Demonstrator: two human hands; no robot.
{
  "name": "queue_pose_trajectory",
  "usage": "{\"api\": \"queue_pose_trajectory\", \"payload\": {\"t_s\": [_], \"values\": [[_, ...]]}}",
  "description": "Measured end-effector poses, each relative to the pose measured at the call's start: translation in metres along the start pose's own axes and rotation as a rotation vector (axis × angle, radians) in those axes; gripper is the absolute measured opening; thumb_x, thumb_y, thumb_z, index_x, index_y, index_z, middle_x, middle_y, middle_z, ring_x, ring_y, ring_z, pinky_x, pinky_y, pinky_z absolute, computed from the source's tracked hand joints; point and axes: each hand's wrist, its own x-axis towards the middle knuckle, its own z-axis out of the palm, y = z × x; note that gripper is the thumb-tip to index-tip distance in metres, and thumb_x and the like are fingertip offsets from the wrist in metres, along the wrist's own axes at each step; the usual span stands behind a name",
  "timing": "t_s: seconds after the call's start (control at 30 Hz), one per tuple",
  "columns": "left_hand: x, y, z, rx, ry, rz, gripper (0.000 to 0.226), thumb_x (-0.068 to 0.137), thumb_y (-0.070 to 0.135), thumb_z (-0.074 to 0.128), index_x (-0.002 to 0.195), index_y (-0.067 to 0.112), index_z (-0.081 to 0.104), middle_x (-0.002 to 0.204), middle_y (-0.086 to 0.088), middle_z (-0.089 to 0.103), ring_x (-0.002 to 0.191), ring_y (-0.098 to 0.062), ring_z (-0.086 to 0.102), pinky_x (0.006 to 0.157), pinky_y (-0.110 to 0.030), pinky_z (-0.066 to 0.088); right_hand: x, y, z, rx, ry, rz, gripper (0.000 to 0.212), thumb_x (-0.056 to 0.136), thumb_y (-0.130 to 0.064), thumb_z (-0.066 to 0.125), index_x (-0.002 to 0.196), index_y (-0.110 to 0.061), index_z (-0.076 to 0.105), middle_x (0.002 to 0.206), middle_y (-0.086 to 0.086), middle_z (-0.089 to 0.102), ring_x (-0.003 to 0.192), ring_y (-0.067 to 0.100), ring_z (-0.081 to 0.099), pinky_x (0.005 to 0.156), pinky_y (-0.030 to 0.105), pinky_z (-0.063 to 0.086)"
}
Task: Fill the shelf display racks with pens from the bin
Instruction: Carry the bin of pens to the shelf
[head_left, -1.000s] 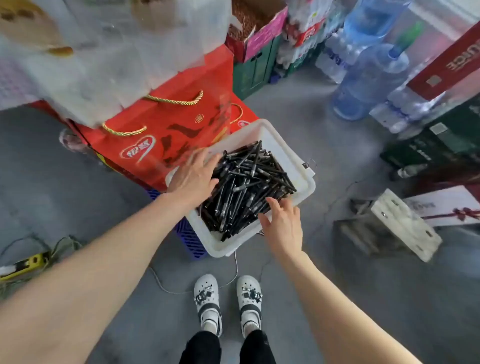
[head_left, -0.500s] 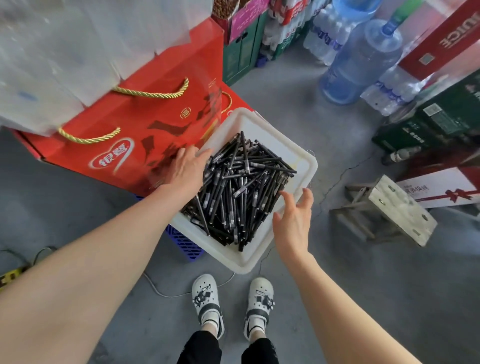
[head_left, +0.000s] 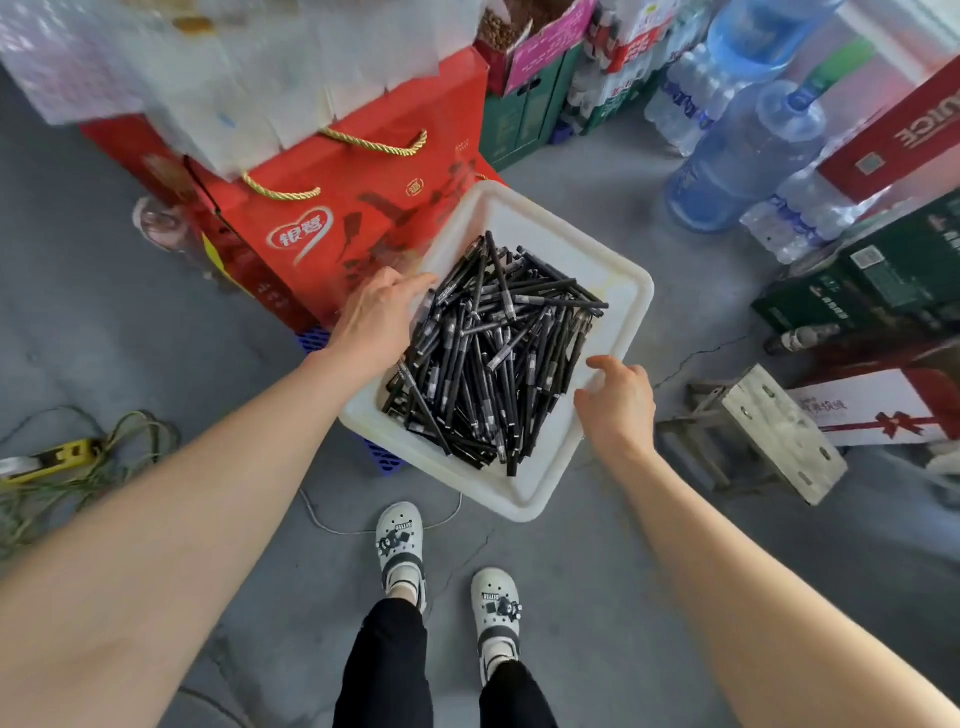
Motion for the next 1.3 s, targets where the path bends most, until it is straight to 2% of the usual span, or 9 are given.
{"api": "queue_pose_trajectory", "payload": {"t_s": [0.33, 0.57, 0.7, 0.8, 0.9, 0.93, 1.07, 1.2, 1.3], "values": [[-0.152, 0.064, -0.08, -0.059, 0.174, -0.169, 0.061, 0.09, -0.005, 0.047, 0.142, 0.027, 0.047, 0.103, -0.002, 0.046, 0.103, -0.026, 0.053, 0.089, -0.037, 0.043, -0.106, -0.017, -0.11, -0.191, 0.019, -0.408, 0.046, 0.09, -0.012, 0.06, 0.135, -0.02, 0.053, 0.125, 0.015, 0.049, 0.111, 0.035, 0.053, 0.091, 0.036, 0.043], [-0.278, 0.046, -0.123, -0.123, 0.282, -0.31, 0.052, 0.092, 0.005, 0.051, 0.138, 0.029, 0.051, 0.102, -0.007, 0.055, 0.077, -0.017, 0.047, 0.063, -0.029, 0.034, -0.177, -0.058, -0.114, -0.3, -0.014, -0.7, 0.047, 0.084, -0.013, 0.064, 0.13, -0.019, 0.057, 0.121, 0.017, 0.054, 0.107, 0.038, 0.055, 0.089, 0.038, 0.043], [-0.353, 0.015, -0.138, -0.153, 0.364, -0.425, 0.05, 0.091, 0.005, 0.053, 0.137, 0.024, 0.053, 0.079, 0.001, 0.051, 0.066, -0.016, 0.05, 0.063, -0.031, 0.035, -0.223, -0.1, -0.082, -0.364, -0.058, -0.859, 0.048, 0.082, -0.008, 0.066, 0.129, -0.015, 0.059, 0.122, 0.019, 0.058, 0.109, 0.035, 0.055, 0.087, 0.034, 0.042], [-0.405, -0.017, -0.153, -0.162, 0.419, -0.534, 0.052, 0.09, 0.002, 0.051, 0.139, 0.021, 0.052, 0.089, -0.016, 0.062, 0.072, -0.025, 0.053, 0.067, -0.031, 0.04, -0.262, -0.138, -0.046, -0.391, -0.097, -0.963, 0.049, 0.082, -0.003, 0.064, 0.129, -0.012, 0.059, 0.125, 0.021, 0.058, 0.112, 0.035, 0.056, 0.089, 0.034, 0.044], [-0.454, -0.056, -0.174, -0.181, 0.498, -0.62, 0.052, 0.09, -0.001, 0.053, 0.138, 0.017, 0.052, 0.07, -0.004, 0.057, 0.055, -0.015, 0.047, 0.056, -0.018, 0.037, -0.303, -0.185, 0.001, -0.443, -0.122, -1.056, 0.05, 0.08, -0.003, 0.065, 0.129, -0.012, 0.06, 0.124, 0.021, 0.06, 0.112, 0.035, 0.058, 0.091, 0.037, 0.046], [-0.471, -0.072, -0.182, -0.193, 0.522, -0.65, 0.053, 0.089, -0.001, 0.053, 0.139, 0.016, 0.052, 0.071, -0.004, 0.059, 0.056, -0.015, 0.048, 0.058, -0.018, 0.038, -0.319, -0.202, 0.019, -0.463, -0.132, -1.085, 0.051, 0.079, -0.004, 0.065, 0.129, -0.012, 0.06, 0.123, 0.021, 0.06, 0.112, 0.035, 0.058, 0.091, 0.037, 0.045], [-0.541, -0.148, -0.215, -0.268, 0.612, -0.794, 0.053, 0.089, 0.001, 0.053, 0.138, 0.021, 0.052, 0.116, -0.013, 0.062, 0.068, -0.017, 0.054, 0.075, -0.031, 0.045, -0.39, -0.273, 0.094, -0.512, -0.181, -1.192, 0.052, 0.079, -0.005, 0.064, 0.13, -0.013, 0.06, 0.121, 0.023, 0.058, 0.114, 0.036, 0.054, 0.093, 0.036, 0.042], [-0.605, -0.221, -0.26, -0.29, 0.675, -0.897, 0.054, 0.089, 0.003, 0.051, 0.138, 0.026, 0.051, 0.126, -0.012, 0.055, 0.066, -0.018, 0.059, 0.065, -0.029, 0.044, -0.461, -0.335, 0.164, -0.506, -0.24, -1.268, 0.051, 0.08, -0.006, 0.063, 0.13, -0.013, 0.059, 0.121, 0.022, 0.058, 0.114, 0.038, 0.055, 0.095, 0.038, 0.042], [-0.65, -0.268, -0.301, -0.31, 0.72, -0.959, 0.054, 0.089, 0.0, 0.049, 0.137, 0.024, 0.052, 0.118, -0.008, 0.052, 0.056, -0.012, 0.052, 0.047, -0.015, 0.036, -0.513, -0.38, 0.21, -0.488, -0.296, -1.318, 0.05, 0.081, -0.007, 0.063, 0.131, -0.015, 0.059, 0.123, 0.02, 0.057, 0.116, 0.036, 0.054, 0.095, 0.037, 0.041]]}}
